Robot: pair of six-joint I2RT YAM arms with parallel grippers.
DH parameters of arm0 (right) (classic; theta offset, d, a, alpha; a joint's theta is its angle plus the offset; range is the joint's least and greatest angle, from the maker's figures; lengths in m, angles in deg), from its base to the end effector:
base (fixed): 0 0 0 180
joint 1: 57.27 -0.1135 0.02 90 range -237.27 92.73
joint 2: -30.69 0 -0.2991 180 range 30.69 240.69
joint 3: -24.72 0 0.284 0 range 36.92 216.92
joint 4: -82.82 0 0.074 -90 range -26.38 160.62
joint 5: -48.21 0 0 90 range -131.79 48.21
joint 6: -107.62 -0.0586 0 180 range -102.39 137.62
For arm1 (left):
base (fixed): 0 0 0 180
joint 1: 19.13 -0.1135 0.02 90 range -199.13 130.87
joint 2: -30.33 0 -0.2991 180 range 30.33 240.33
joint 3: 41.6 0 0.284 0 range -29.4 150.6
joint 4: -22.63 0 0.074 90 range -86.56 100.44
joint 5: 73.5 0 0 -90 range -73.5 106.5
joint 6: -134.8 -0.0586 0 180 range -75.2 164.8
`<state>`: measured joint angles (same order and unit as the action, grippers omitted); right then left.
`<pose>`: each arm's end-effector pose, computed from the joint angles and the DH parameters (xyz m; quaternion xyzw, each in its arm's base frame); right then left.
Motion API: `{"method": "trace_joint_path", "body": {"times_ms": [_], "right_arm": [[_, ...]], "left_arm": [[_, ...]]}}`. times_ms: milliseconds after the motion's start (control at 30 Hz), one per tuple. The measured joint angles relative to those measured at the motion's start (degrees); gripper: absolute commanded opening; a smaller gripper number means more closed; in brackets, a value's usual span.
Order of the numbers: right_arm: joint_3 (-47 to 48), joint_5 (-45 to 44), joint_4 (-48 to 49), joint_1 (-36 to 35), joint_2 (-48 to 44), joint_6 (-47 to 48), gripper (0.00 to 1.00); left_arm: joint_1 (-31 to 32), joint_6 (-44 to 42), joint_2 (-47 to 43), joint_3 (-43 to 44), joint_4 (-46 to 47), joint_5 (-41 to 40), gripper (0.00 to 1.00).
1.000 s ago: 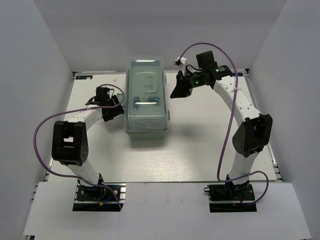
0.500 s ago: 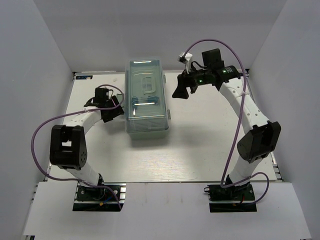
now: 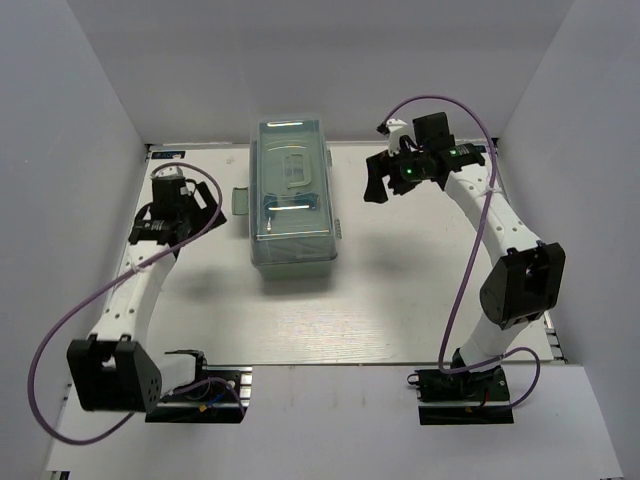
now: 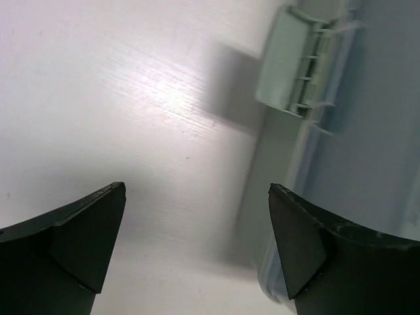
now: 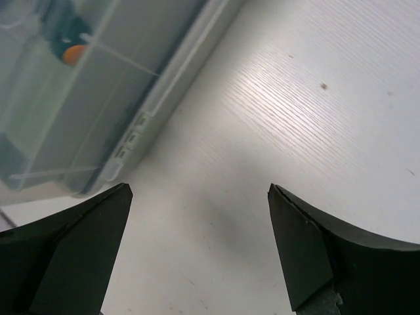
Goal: Sort the tools into containers
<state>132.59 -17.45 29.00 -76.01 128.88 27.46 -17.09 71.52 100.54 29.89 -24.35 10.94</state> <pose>0.4032 0.1623 0.3686 -0.3018 0.8522 0.2231 0.3646 0.2951 -0.0048 0.3066 -0.2156 0.8998 -0.0500 0.3759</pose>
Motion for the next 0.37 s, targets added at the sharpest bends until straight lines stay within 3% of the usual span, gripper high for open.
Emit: {"method": "trace_joint_path", "body": {"times_ms": [200,367], "right_arm": [[-0.39,-11.91,-0.33,-0.07,-0.13,-3.82,0.9],[-5.42,-18.6,0.22,-0.02,-2.27,-5.29,0.9]], "left_arm": [[0.44,-6.6,-8.41,1.03,3.06,8.76,1.0],[0.48,-9.11,-8.98,2.71,8.35,16.41,1.0]]}}
